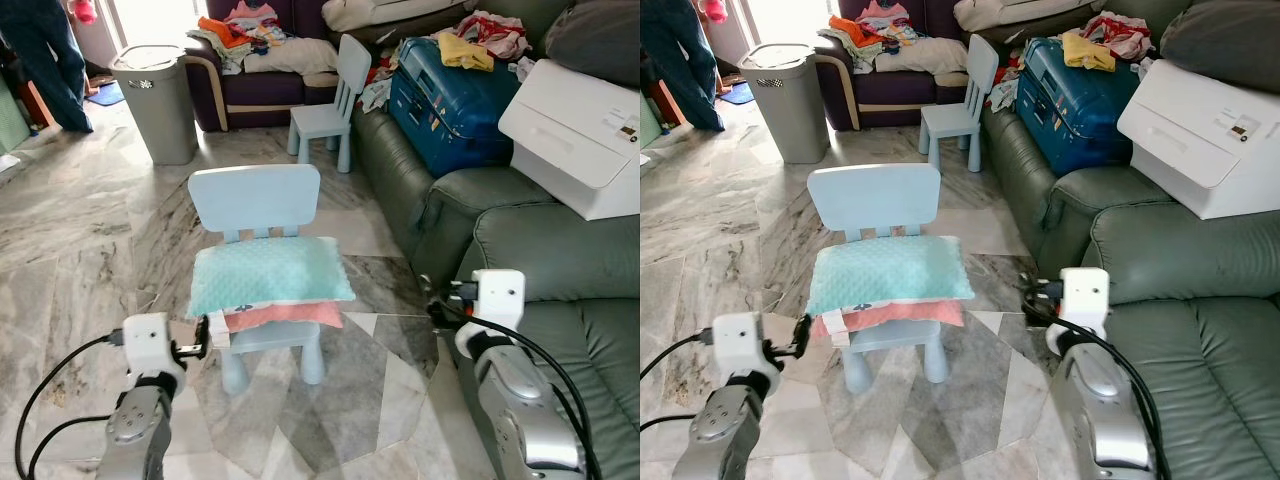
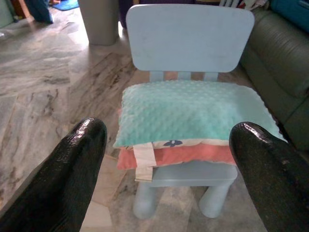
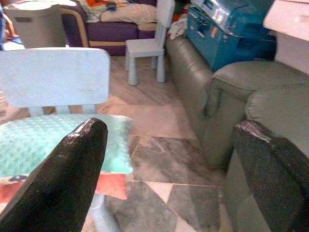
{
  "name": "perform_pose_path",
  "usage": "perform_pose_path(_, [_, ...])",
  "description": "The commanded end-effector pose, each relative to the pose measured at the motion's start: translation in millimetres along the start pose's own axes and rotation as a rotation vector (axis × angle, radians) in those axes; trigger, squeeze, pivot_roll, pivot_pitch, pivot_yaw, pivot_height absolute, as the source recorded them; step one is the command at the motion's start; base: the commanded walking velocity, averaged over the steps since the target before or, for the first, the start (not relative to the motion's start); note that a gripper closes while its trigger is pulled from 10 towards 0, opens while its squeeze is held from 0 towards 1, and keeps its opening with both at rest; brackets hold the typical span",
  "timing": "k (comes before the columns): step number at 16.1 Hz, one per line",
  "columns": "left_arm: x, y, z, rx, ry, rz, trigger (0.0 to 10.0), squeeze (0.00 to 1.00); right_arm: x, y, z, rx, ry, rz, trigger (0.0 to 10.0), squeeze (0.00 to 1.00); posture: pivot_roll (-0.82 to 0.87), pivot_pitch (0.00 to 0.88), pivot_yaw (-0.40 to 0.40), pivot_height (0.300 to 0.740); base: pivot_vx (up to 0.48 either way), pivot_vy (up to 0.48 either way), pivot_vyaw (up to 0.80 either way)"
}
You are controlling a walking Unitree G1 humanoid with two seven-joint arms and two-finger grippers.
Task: Move the pillow to the sofa
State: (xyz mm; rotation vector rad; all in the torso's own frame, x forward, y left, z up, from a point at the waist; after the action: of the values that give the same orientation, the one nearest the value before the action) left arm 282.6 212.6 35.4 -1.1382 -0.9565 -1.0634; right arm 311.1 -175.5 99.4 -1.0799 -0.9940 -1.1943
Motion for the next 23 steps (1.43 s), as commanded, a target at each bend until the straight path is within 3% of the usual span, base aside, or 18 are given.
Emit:
perform_pose_path(1, [-1.3, -0.2, 0.0, 0.003, 0.010, 0.004, 10.0, 0.00, -1.3, 1.1, -0.4, 0.001, 0.003, 0.004, 10.0, 0.00, -0.01, 0.014, -0.014, 0.740, 0.000, 0.000, 0.00])
perform_pose_path(8, [0.9, -3.7, -3.9, 0.006, 0.002, -0.007, 10.0, 0.00, -12.7, 6.9, -0.4, 0.010, 0.010, 0.030, 10.0, 0.00, 0.08, 0.000, -0.036, 0.740, 0.000, 0.000, 0.00])
perform_pose_path(13, [6.1, -1.0, 6.1, 0.016, 0.008, -0.017, 10.0, 0.00, -24.4, 16.5, 9.9, 0.018, 0.043, 0.048, 10.0, 0.00, 0.14, 0.000, -0.041, 0.740, 0.000, 0.000, 0.00])
perform_pose_path(16, [5.7, 2.4, -4.8, 0.005, -0.006, -0.012, 10.0, 0.00, -23.9, 17.4, 6.3, 0.018, 0.029, 0.043, 10.0, 0.00, 0.11, 0.000, -0.042, 0.740, 0.000, 0.000, 0.00])
perform_pose_path(19, [-3.8, -10.6, -19.9, -0.023, -0.021, 0.011, 10.0, 0.00, -29.2, 3.3, -7.2, 0.003, 0.007, 0.064, 10.0, 0.00, 0.09, 0.017, -0.049, 0.740, 0.000, 0.000, 0.00])
perform_pose_path(23, [-17.7, -30.5, -16.0, -0.045, 0.011, 0.057, 10.0, 0.00, -43.2, -18.4, -11.8, 0.004, -0.009, 0.128, 10.0, 0.00, 0.07, 0.125, -0.057, 0.740, 0.000, 0.000, 0.00])
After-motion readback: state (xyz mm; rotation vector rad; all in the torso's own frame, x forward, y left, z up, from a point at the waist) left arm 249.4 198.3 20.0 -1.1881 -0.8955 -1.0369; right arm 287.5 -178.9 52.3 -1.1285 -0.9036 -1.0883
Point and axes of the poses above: a point about 5 cm out from each wrist's last joint towards the gripper, its own y axis pointing out of the wrist towards the gripper, its own x axis along the axis of the wrist's last joint, z = x × y, the point moved 3 cm from there along y, pointing out of the wrist towards the gripper, and after that the axes turned 12 degrees about y, right-handed, at the moved point
